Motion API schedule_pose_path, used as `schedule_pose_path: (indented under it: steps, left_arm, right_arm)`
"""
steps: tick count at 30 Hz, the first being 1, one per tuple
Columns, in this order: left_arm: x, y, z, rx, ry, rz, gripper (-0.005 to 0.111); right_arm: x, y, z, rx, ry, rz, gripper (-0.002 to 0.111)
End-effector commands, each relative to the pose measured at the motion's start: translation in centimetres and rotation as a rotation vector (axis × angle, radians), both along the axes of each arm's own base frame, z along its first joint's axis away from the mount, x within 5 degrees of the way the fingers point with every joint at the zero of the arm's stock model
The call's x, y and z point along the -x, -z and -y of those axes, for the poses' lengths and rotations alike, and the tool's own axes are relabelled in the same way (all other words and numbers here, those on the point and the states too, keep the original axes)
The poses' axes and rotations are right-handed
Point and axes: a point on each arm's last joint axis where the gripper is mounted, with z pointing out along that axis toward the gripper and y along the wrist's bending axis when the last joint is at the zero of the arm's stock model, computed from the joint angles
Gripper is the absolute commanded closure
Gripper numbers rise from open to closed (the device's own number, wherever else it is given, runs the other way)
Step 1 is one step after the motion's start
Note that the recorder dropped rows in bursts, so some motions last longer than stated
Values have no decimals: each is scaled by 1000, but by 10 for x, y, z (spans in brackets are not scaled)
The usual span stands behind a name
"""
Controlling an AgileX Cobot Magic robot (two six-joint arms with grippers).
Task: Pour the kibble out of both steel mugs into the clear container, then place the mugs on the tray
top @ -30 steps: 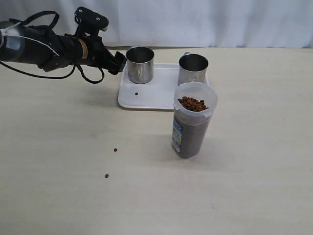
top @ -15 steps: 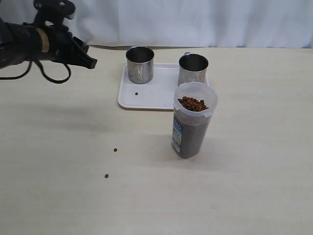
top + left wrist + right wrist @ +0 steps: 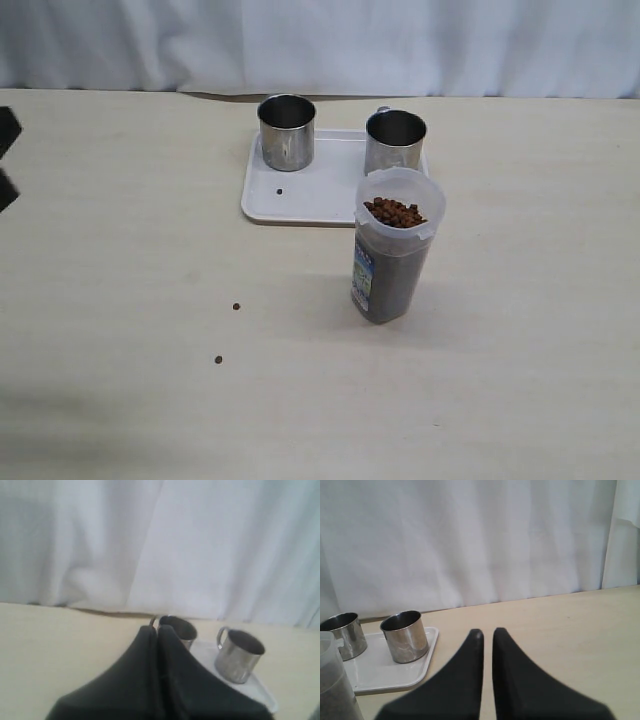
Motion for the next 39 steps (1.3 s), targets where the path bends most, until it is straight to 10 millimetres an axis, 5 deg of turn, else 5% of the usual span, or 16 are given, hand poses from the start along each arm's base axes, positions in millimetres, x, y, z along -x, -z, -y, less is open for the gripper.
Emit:
schedule_pose_path:
  steps: [1, 15, 39]
  left_arm:
    - [52, 9, -3, 97, -9, 148, 107]
    - [119, 4, -16, 15, -145, 316, 107]
    - [120, 10, -11, -59, -93, 277, 107]
  right_arm:
    - [0, 1, 0, 11, -3, 2, 103]
    - [0, 1, 0, 11, -3, 2, 103]
    - [0, 1, 0, 11, -3, 2, 103]
